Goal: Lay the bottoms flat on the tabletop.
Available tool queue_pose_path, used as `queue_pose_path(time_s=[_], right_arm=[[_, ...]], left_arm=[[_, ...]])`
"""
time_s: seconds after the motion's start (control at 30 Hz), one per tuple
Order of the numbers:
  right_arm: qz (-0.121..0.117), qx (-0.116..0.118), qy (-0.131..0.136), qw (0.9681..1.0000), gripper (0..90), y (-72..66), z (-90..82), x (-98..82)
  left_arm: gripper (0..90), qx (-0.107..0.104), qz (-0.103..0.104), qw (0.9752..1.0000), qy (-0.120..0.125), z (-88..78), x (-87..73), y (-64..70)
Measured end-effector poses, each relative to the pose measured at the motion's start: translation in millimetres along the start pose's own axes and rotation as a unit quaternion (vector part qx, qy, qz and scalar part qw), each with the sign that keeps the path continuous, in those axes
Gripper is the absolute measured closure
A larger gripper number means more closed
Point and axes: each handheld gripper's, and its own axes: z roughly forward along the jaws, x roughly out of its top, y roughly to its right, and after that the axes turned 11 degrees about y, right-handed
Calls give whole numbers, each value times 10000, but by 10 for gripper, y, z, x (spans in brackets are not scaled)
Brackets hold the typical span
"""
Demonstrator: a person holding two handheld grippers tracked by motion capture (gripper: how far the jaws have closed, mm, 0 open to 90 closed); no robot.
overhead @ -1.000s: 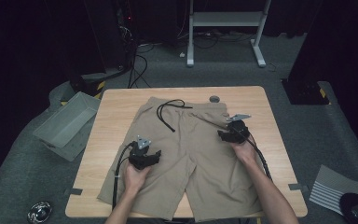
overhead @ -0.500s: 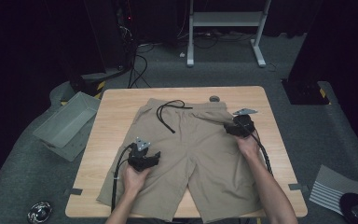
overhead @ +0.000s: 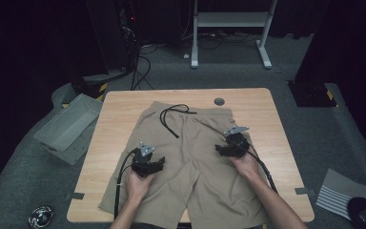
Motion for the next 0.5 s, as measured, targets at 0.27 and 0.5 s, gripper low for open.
queue_pose_path(time_s=[0.27,0.5], right_arm=[[377,-442,548,9968,407,342,-45,313],[171,-242,285,9992,411,359,288,387]], left_arm=[[323,-11,-11,10000,-1,-19,-12,19],[322,-3,9,10000,-4,-25,-13,21]])
